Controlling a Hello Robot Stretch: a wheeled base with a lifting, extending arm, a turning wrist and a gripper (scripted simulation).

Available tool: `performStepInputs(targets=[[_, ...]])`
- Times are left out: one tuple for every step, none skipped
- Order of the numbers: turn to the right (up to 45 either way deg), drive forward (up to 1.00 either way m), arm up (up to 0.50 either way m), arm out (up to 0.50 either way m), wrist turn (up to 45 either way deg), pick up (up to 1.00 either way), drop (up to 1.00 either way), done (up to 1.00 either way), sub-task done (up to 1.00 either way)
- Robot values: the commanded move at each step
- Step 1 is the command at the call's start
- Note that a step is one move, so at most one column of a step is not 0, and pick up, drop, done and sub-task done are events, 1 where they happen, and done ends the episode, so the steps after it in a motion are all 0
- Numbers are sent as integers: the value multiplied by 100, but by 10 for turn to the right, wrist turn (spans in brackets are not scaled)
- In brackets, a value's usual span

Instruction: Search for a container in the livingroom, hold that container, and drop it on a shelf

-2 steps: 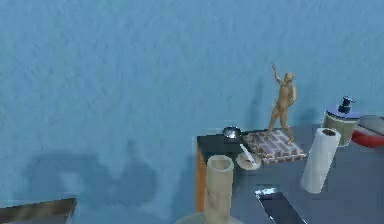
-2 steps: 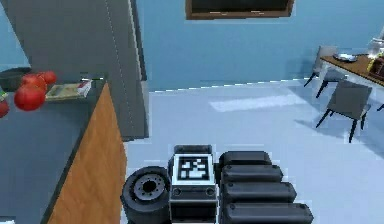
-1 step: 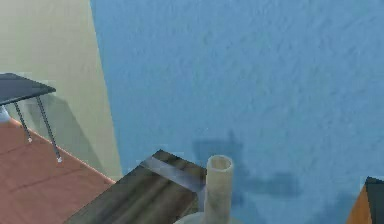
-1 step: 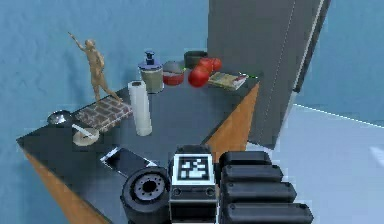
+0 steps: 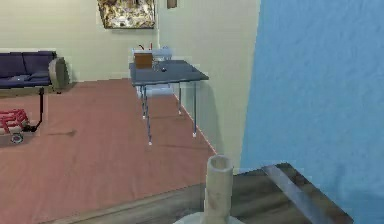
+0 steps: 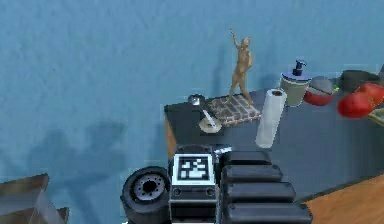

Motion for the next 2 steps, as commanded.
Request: performStepInputs(targets=[[450,0,0,0,0,0,0,0,0],[450,0,0,0,0,0,0,0,0]])
